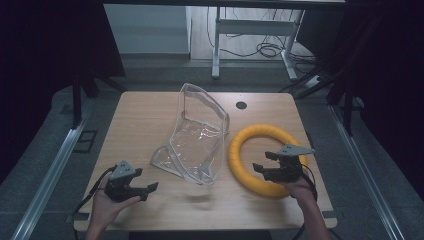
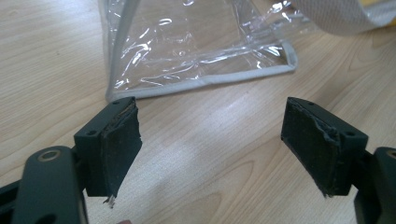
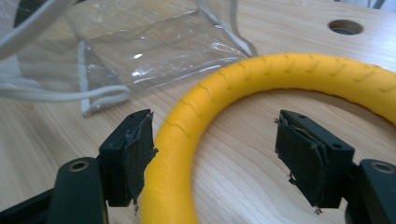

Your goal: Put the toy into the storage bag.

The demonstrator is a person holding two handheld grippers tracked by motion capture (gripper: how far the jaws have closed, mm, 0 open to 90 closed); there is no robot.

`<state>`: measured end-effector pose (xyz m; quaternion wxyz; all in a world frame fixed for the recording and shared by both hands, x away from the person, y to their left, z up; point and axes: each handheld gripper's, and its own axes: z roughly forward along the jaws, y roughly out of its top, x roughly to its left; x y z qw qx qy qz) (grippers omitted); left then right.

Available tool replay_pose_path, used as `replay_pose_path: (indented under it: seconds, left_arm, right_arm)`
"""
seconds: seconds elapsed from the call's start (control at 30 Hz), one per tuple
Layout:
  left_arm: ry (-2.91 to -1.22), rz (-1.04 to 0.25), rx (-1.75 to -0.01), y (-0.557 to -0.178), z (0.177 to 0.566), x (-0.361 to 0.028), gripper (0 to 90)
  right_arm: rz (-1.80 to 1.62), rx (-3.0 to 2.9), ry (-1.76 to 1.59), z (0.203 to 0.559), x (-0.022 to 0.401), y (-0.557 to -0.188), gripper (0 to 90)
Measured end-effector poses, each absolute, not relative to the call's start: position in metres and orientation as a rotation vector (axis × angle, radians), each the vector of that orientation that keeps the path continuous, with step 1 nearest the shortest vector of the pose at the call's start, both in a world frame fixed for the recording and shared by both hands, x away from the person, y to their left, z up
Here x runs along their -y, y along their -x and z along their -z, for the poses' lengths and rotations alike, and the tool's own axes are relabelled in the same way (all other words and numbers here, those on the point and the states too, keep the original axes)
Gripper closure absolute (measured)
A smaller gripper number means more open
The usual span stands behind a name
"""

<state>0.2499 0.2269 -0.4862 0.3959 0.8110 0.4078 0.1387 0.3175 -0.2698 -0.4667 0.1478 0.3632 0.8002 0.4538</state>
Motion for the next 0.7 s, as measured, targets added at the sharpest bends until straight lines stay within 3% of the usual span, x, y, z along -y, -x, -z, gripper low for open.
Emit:
replay_pose_path:
  seconds: [0.7]
  left_arm:
    - [-2.005,-0.339,-1.041,-0.2437,0.4794,-0.2326,18.8]
  right_arm:
    - [-1.303,-2.261,-1.108,0.4704,0.2788,-0.3118,30.4]
